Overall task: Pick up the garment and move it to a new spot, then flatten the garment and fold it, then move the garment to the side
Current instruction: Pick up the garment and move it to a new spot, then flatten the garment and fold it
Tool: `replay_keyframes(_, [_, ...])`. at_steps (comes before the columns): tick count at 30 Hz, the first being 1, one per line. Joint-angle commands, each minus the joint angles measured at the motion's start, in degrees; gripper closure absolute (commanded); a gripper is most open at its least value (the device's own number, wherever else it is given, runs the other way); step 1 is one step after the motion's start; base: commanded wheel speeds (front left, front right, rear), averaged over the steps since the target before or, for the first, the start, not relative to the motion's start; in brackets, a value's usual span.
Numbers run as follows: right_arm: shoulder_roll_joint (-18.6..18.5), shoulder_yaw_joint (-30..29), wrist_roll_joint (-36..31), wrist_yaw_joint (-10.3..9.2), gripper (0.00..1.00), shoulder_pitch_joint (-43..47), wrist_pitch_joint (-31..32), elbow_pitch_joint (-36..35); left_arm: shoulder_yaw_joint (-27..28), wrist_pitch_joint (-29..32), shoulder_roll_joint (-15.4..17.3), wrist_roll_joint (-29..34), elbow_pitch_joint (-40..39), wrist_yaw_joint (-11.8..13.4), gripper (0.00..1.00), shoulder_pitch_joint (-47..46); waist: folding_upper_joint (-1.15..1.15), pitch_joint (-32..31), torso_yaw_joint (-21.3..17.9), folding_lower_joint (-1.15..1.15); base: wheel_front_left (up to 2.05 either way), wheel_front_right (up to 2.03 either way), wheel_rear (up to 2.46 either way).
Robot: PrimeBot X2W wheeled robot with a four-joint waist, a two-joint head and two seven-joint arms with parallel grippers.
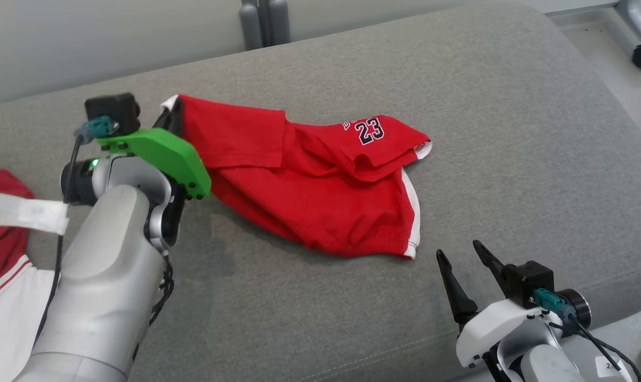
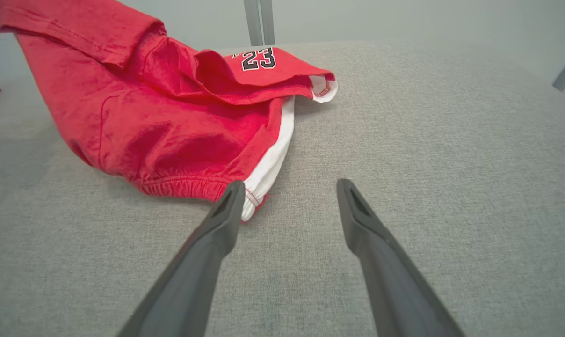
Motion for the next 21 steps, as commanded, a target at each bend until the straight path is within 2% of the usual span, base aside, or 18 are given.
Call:
replay_keyframes(1, [-0.1,-0.1,-0.4,-0.03,0.0,-0.7,-0.3,0.1,0.6,-0.9,1.0,0.2,0.9,0.5,1.0,0.9,0.0,1.1,2.3,0.0,0.0,0.0,0.0])
replay_keyframes(8, [-0.1,0.2,-0.8,-0.03,0.0,-0.8,0.2,0.4,2.0,-4.6,3.8,-0.3,7.1,1.7,1.0,4.3,0.0,0.3,4.6,0.0,0.0,0.0,0.0])
replay_keyframes(9, [-0.1,0.3,-0.9,-0.03,0.0,-0.8,0.5,0.4,2.2,-5.6,4.5,0.0,8.9,2.5,0.19,5.2,0.0,0.0,4.8,0.0,0.0,0.0,0.0])
replay_keyframes(10, [-0.1,0.3,-0.9,-0.03,0.0,-0.9,0.6,0.4,2.4,-5.9,4.4,-0.4,9.8,2.8,0.0,5.7,0.0,-0.2,4.8,0.0,0.0,0.0,0.0])
replay_keyframes(15, [-0.1,0.3,-1.2,-0.03,0.0,-0.4,1.0,0.6,3.0,-5.6,4.5,-1.6,13.7,3.2,0.0,7.5,0.0,-1.6,5.0,0.0,0.0,0.0,0.0])
replay_keyframes(21, [-0.1,-0.4,-1.1,-0.03,0.0,1.0,1.2,0.8,2.3,-3.7,4.0,-2.1,14.7,1.6,0.0,7.8,0.0,-3.8,5.8,0.0,0.0,0.0,0.0])
